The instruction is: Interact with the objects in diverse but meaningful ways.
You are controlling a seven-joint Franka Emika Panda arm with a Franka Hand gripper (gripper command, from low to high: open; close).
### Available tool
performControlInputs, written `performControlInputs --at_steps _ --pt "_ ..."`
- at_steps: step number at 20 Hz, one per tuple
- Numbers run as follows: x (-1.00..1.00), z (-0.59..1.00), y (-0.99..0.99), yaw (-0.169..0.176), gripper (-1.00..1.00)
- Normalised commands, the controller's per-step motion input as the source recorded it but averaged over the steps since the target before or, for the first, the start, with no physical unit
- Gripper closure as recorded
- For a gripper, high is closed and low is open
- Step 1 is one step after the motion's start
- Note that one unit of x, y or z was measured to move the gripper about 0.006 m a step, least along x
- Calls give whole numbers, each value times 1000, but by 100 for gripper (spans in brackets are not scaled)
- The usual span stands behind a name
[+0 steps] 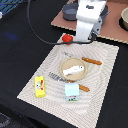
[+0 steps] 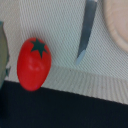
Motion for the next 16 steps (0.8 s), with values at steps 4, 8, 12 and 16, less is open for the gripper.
performControlInputs --at_steps 4,8,12,16 --pt "-909 -200 502 -5 -100" --pt "-622 -250 387 -102 -100" --pt "-588 -299 291 -132 -100" --pt "-636 -344 214 -113 -100"
